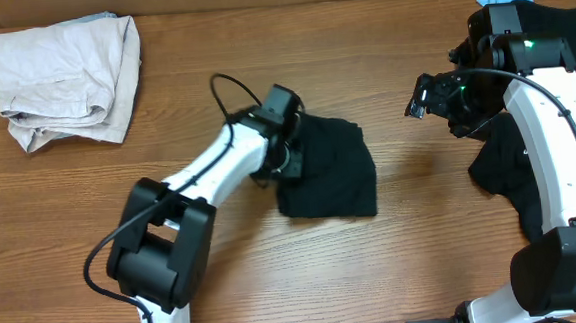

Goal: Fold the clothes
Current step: 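Grasp the folded black shirt with the left gripper and lift it, then place the folded shirt on the beige garment with the left gripper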

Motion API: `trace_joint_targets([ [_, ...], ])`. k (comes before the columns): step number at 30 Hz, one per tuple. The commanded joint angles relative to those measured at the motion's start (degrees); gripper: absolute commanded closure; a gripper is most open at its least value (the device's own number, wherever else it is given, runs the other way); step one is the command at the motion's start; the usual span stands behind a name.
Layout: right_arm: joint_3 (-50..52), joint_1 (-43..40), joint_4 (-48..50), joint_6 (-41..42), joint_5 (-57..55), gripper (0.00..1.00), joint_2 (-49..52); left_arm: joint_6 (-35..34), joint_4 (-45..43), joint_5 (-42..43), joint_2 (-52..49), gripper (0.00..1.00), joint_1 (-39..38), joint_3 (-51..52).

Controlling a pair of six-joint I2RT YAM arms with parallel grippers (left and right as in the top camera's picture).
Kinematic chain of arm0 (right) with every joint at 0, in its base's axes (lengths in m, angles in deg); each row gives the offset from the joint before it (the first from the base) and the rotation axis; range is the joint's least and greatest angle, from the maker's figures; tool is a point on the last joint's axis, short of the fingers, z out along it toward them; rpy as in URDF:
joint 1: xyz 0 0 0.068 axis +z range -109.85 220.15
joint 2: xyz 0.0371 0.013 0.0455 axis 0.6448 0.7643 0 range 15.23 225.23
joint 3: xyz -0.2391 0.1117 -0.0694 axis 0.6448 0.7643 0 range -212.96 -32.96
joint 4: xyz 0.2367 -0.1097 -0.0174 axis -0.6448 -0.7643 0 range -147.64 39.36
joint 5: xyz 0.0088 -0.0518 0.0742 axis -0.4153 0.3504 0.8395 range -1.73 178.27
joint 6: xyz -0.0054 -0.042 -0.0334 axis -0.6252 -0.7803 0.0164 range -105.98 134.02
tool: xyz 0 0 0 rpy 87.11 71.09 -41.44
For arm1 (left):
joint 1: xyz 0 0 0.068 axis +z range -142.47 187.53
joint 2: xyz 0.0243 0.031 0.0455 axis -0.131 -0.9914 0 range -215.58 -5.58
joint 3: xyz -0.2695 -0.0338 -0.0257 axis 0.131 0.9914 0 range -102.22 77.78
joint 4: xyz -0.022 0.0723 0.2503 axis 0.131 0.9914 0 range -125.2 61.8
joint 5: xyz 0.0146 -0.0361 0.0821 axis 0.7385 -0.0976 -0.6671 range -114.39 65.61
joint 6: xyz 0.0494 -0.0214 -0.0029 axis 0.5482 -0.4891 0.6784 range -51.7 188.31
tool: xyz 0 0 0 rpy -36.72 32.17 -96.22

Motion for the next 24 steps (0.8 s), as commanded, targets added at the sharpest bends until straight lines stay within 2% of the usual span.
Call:
trace_joint_targets([
  [1, -0.7, -0.1, 0.2, -0.2, -0.2, 0.07, -0.7, 2.8, 4.0, -1.9, 0.6, 0.96, 4.9, -10.3],
  [7, -0.7, -0.1, 0.2, -0.2, -0.2, 0.06, -0.7, 3.0, 12.6, -1.6, 0.6, 0.96, 11.6, -27.0],
  [13, -0.7, -0.1, 0.2, -0.2, -0.2, 0.05, -0.7, -0.4, 14.1, 1.3, 0.6, 0.96, 19.7, -40.9],
  [18, -0.7, -0.1, 0.2, -0.2, -0.2, 0.05, -0.7, -7.3, 12.2, 1.6, 0.6, 0.96, 27.8, -46.3],
  [24, -0.7, -0.1, 0.2, -0.2, -0.2, 0.05, -0.7, -15.1, 3.3, 1.6, 0.3, 0.96, 37.2, -46.1],
])
